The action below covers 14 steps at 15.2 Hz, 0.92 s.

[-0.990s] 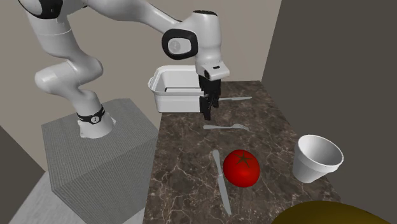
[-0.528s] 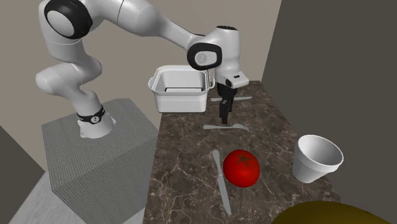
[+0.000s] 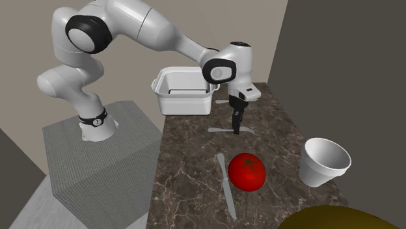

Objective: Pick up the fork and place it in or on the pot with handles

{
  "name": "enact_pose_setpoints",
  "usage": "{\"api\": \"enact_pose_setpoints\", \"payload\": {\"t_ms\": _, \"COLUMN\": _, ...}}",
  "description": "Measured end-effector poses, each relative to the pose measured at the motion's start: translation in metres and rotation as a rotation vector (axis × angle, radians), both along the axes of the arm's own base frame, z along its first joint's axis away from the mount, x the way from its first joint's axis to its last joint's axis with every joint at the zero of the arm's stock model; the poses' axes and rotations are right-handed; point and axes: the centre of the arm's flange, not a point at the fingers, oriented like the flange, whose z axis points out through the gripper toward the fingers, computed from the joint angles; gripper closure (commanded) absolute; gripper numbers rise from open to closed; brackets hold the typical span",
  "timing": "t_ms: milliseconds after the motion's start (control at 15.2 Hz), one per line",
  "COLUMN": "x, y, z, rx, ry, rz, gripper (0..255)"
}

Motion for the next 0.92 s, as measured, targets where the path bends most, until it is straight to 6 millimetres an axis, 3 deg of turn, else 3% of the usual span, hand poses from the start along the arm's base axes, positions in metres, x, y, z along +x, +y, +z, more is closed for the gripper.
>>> {"api": "enact_pose_setpoints", "payload": {"t_ms": 198, "x": 0.0022, "y": 0.0012, "z": -0.0115, "rx": 0.000, "ry": 0.000, "rz": 0.000, "gripper": 0}}
{"api": "enact_pose_setpoints", "payload": {"t_ms": 594, "x": 0.0027, "y": 0.0014, "z": -0.0130, "rx": 0.000, "ry": 0.000, "rz": 0.000, "gripper": 0}}
{"api": "enact_pose_setpoints", "payload": {"t_ms": 660, "x": 0.0027, "y": 0.0014, "z": -0.0130, "rx": 0.000, "ry": 0.000, "rz": 0.000, "gripper": 255}}
{"api": "enact_pose_setpoints", "payload": {"t_ms": 924, "x": 0.0029, "y": 0.0011, "z": -0.0126, "rx": 0.000, "ry": -0.001, "rz": 0.000, "gripper": 255}}
